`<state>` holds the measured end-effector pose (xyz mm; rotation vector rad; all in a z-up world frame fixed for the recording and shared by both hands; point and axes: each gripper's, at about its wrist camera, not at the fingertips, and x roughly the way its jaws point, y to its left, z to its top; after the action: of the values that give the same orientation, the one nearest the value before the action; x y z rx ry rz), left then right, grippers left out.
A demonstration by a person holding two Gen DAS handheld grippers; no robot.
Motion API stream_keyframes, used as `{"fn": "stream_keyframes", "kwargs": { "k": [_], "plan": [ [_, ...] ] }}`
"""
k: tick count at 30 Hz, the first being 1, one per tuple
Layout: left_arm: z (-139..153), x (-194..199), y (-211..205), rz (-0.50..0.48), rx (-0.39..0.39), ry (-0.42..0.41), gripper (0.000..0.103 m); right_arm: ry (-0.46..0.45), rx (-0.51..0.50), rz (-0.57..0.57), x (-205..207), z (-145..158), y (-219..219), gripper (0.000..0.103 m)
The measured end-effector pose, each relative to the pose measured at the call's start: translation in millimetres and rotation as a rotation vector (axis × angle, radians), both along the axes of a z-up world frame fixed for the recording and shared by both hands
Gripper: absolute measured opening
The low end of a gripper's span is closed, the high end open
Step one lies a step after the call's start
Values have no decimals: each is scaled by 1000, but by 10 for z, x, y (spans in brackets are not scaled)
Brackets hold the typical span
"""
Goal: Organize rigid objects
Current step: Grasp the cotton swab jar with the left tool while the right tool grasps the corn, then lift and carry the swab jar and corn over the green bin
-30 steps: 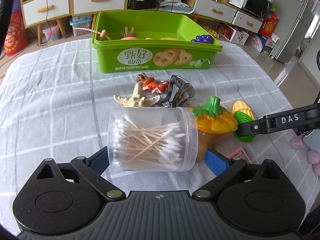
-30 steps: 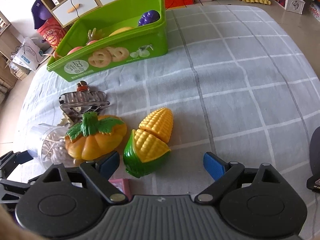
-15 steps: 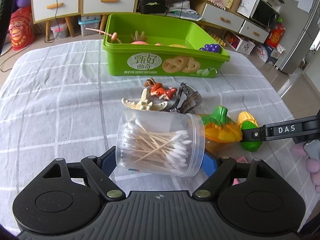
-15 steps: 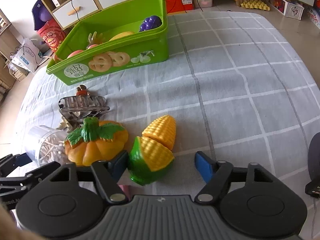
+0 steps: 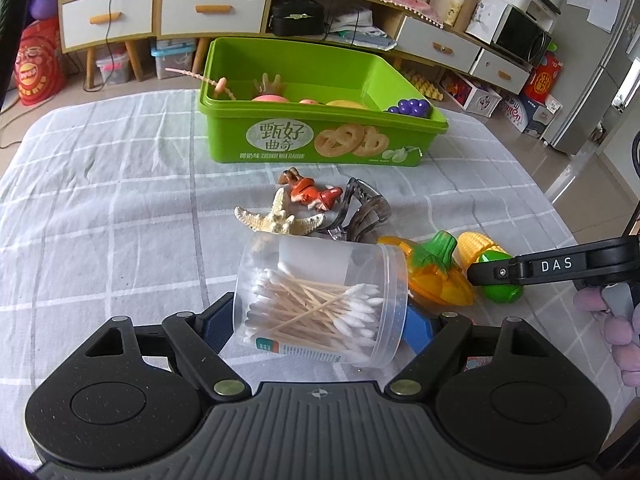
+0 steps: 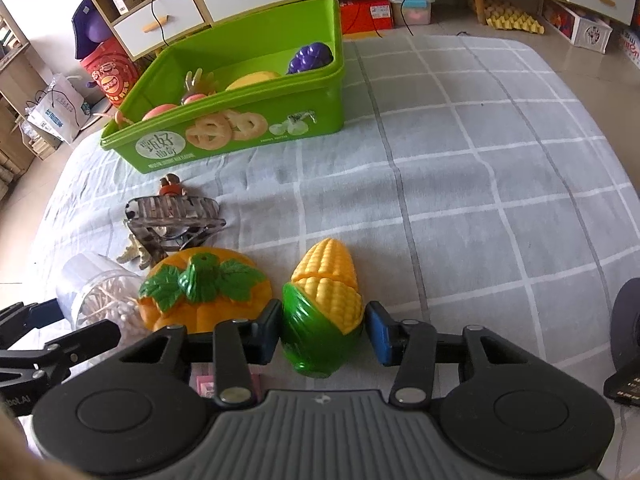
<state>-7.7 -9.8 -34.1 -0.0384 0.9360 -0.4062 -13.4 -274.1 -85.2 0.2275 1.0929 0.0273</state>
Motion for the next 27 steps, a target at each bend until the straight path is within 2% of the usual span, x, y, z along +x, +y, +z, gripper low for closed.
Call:
{"fn": "stream_keyframes", "kwargs": {
  "k": [21,27],
  "plan": [
    [141,20,51,20,-42,-35,84,-61,11,-17,10,179,-68,25],
    [229,83,51,34,-69,-50,84,-102,16,-26,15,315,-94,25]
  ]
}}
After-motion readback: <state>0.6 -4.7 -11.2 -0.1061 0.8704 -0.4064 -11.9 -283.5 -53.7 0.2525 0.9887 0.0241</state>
